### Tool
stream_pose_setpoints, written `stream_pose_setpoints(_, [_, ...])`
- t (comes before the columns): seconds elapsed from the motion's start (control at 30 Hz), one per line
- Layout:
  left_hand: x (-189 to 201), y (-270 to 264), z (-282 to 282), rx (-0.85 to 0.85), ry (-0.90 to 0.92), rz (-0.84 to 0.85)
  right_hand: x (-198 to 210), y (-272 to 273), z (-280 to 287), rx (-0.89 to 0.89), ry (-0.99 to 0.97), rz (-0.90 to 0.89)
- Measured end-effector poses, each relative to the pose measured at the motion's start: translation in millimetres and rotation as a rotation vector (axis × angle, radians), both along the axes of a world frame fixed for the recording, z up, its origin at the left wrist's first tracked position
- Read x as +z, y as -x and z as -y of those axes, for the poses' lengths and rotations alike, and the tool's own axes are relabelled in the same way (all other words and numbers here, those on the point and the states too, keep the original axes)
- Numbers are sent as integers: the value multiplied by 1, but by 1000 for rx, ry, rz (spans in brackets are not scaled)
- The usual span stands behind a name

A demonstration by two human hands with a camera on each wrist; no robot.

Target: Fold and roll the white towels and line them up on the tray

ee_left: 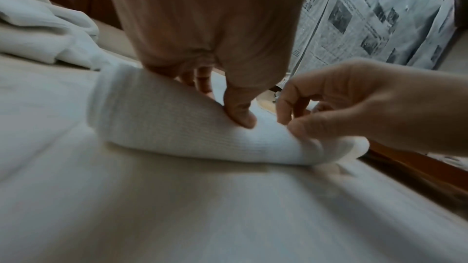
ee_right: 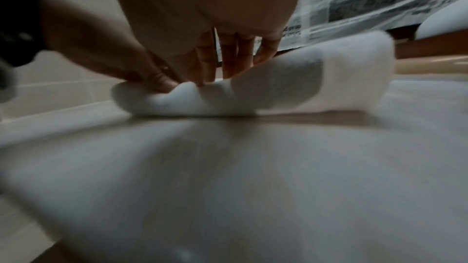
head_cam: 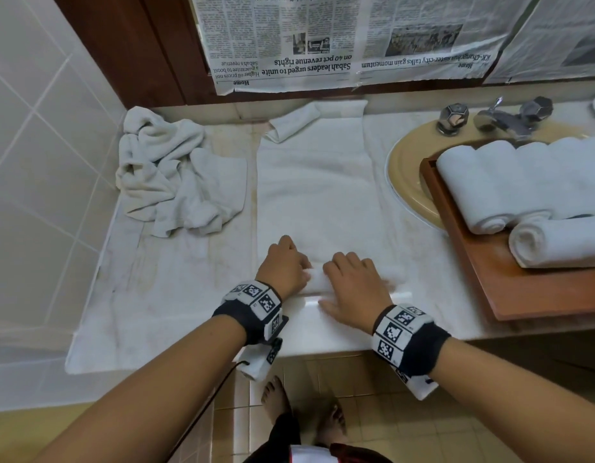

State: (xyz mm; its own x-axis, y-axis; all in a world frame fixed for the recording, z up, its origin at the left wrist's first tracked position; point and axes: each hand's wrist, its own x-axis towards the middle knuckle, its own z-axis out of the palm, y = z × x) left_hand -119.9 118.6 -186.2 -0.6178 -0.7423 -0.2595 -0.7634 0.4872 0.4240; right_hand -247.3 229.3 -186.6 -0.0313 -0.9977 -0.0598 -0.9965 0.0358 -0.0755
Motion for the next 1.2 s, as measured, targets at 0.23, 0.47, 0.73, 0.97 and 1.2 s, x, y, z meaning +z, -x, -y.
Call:
stream_pose_setpoints(0.23, [-9, -13, -26, -306, 349, -147, 10, 11, 15, 43, -40, 145])
stream_pose_setpoints(0.47, [8, -9, -14, -324, -18, 99, 19, 22, 23, -182, -298, 421])
stream_pose_setpoints(0.73, [8, 3, -1, -133, 39, -32, 0, 4, 0, 51, -14, -96])
stream_pose_setpoints(0.97, [-14, -18, -19, -512, 430, -61, 27, 31, 37, -177, -359, 408])
stream_pose_setpoints(1.2, [14, 1, 0, -382, -102, 165, 20, 13, 3, 5, -188, 145])
